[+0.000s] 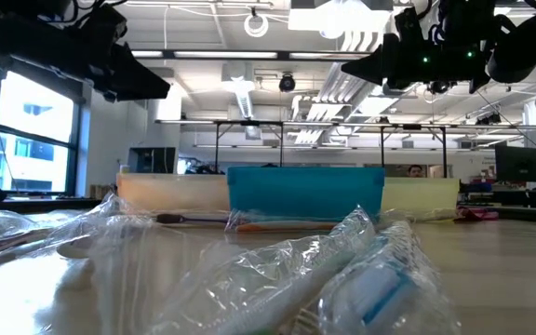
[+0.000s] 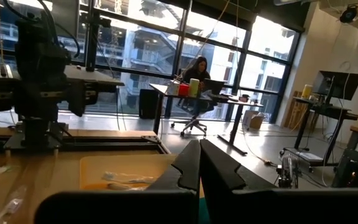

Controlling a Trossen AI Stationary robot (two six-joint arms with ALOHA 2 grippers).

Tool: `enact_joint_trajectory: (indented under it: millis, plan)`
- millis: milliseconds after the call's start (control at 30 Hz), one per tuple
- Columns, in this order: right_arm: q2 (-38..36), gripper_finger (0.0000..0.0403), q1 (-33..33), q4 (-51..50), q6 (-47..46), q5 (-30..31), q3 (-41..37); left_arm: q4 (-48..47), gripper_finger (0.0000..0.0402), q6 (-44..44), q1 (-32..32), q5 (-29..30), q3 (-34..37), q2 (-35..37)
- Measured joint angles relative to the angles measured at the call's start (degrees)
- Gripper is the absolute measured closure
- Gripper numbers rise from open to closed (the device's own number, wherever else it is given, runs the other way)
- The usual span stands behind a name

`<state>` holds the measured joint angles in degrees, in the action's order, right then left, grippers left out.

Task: Pick & Place Toothbrushes
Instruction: Put the green toothbrush into the top blue bin

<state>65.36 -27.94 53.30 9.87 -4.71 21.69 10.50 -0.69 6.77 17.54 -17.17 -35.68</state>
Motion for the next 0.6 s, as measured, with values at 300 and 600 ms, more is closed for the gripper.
enact_joint_trajectory:
  millis: [300,600]
  plan:
    - [0.0,0.0401,0.0,0.0,0.5,0.0,0.0,0.0,0.0190,-1.7,-0.1,-1.8,0.0,0.0]
    - [0.0,0.0401,0.0,-0.1,0.5,0.0,0.0,-0.1,0.0190,-1.8,-0.1,-2.0,0.0,0.0]
